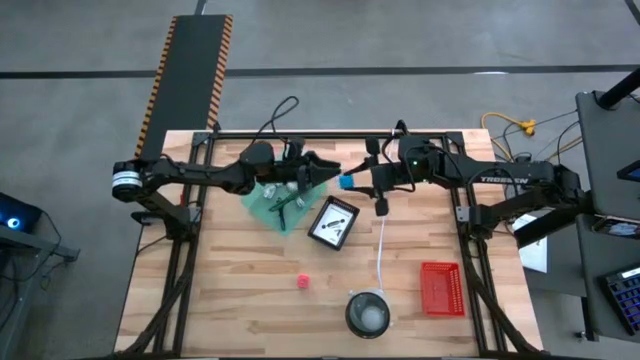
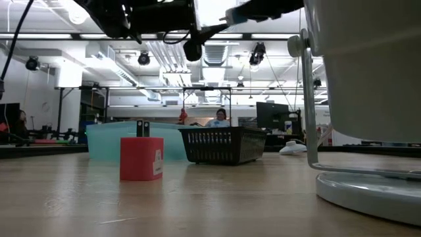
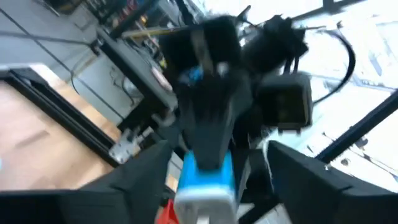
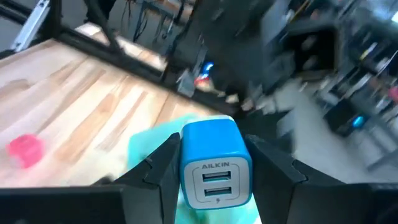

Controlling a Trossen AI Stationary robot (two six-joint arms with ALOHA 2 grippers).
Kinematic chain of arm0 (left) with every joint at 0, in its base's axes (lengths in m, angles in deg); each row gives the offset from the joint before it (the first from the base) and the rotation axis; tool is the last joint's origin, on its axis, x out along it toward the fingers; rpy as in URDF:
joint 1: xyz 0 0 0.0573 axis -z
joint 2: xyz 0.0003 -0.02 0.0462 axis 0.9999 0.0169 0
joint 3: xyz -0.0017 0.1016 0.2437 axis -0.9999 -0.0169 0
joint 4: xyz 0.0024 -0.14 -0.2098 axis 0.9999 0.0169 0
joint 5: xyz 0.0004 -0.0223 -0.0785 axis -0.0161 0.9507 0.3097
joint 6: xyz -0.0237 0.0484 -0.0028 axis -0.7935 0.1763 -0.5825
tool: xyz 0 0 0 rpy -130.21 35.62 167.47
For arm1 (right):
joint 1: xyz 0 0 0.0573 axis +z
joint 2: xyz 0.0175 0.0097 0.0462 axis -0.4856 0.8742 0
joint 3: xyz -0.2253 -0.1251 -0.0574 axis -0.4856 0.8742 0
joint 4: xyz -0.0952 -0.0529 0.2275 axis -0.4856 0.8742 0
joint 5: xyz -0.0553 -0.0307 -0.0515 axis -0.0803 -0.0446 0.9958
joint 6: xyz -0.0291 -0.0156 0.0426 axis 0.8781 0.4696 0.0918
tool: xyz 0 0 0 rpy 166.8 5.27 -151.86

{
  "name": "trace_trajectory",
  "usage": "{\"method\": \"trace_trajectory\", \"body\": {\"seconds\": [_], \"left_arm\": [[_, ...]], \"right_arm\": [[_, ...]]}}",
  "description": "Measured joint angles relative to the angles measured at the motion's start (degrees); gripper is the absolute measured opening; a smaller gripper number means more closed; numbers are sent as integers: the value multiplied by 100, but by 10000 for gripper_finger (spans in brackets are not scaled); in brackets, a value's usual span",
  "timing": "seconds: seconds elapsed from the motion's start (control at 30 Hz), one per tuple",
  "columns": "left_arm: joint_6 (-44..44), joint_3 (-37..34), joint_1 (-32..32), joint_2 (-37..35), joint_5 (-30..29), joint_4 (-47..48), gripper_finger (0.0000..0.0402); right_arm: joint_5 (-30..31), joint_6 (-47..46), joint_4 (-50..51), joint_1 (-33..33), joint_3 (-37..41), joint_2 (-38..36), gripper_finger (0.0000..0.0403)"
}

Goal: Pick and place items into bin
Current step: Put the blue charger adaptor into the red bin

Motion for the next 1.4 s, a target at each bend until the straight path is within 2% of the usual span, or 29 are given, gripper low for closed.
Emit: {"method": "trace_trajectory", "body": {"seconds": [0.1, 0.23, 0.5, 0.7, 0.9, 1.03, 1.17, 1.4], "left_arm": [[-4, -6, -128, -52, 2, 17, 299], [-15, -7, -280, -84, 18, 42, 330], [-22, -9, -481, -93, 62, 53, 335], [-24, -11, -533, -93, 65, 78, 336], [-26, -11, -533, -93, 68, 96, 336], [-34, -13, -533, -93, 108, 94, 336], [-35, -13, -533, -93, 176, 98, 336], [-22, -13, -533, -93, 197, 190, 336]], "right_arm": [[-6, -182, 743, -27, 0, -242, 138], [-45, -556, 1794, -76, 0, -663, 138], [-715, -1932, 4477, -66, 0, -1478, 138], [-1767, -2836, 5980, -9, 0, -1812, 138], [-2791, -2984, 7241, 70, 106, -1909, 138], [-2945, -2976, 7595, 255, 408, -1911, 138], [-3860, -2990, 7547, 561, 819, -1900, 138], [-3989, -3080, 7191, 1173, 1625, -1859, 138]]}}
